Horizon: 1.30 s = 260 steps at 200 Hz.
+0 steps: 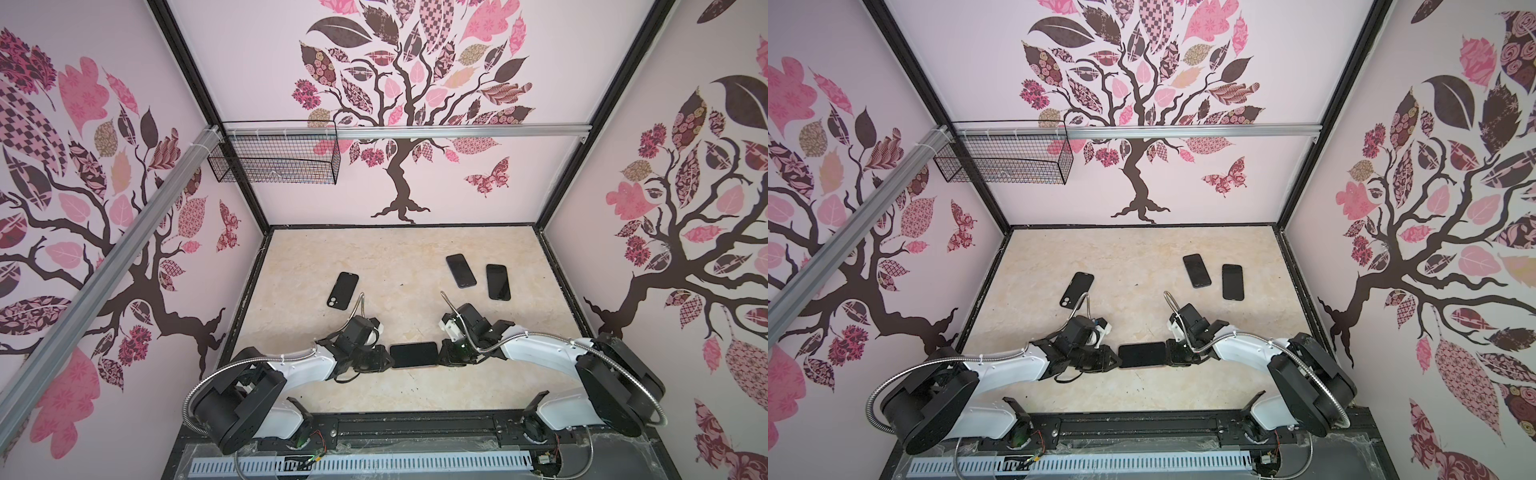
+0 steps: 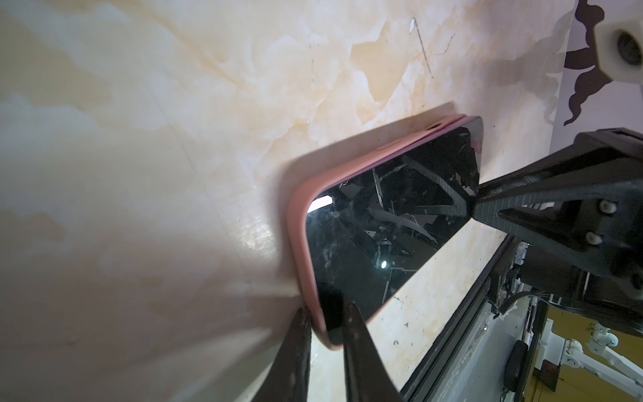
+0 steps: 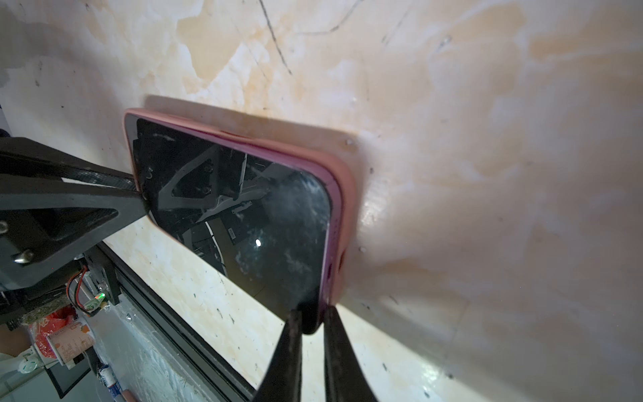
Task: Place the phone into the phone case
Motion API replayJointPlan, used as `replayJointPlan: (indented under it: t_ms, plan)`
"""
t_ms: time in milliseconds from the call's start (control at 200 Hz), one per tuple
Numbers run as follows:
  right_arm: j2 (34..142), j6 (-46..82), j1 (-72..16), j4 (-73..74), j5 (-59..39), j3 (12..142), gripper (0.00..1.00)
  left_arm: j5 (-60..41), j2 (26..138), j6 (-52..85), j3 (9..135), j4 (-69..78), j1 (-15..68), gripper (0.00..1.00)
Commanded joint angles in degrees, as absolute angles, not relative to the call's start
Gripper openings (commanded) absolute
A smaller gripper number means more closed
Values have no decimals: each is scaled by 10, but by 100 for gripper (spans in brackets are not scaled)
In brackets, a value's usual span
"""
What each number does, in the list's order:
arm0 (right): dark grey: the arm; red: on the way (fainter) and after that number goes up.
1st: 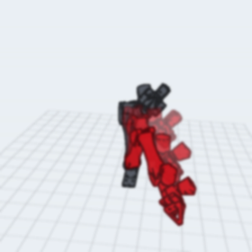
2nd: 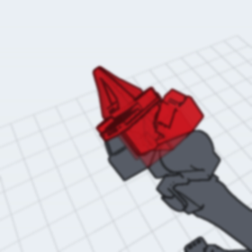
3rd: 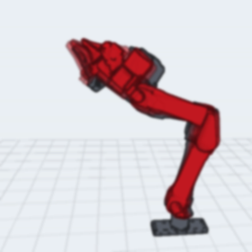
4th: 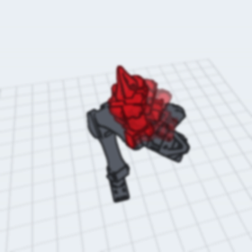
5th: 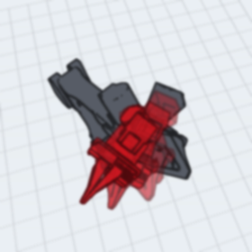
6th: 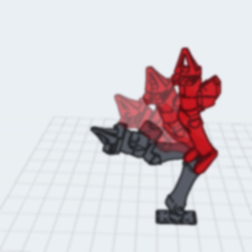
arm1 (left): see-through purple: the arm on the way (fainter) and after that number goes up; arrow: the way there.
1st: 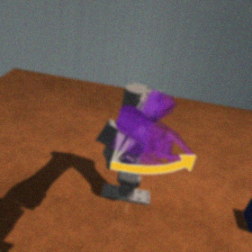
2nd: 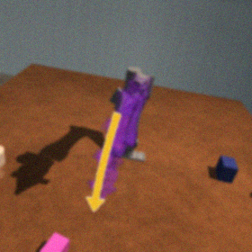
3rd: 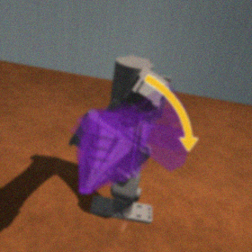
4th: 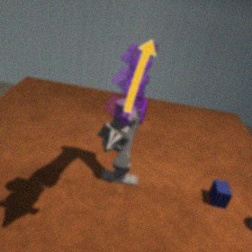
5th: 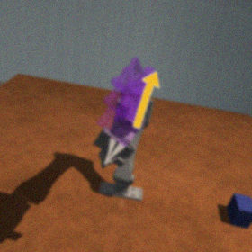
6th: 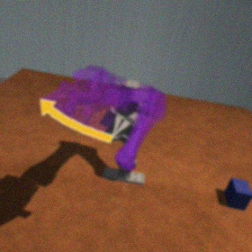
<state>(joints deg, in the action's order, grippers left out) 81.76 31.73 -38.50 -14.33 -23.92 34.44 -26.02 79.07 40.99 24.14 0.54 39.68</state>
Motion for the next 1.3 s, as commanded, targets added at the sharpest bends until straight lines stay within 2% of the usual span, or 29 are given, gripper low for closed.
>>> replayJointPlan:
  t_ms: [0,390,1095,1295]
  plan:
    - [872,311,-416,-109,-238,333,13,-266,814,407,229,29,407,20]
    - [918,323,-460,-114,-171,351,10,-267,809,409,224,30,410,19]
    - [997,338,-472,-42,-195,340,9,-265,800,416,213,30,412,19]
    - [980,325,-479,-105,-128,355,13,-251,790,420,210,22,413,19]
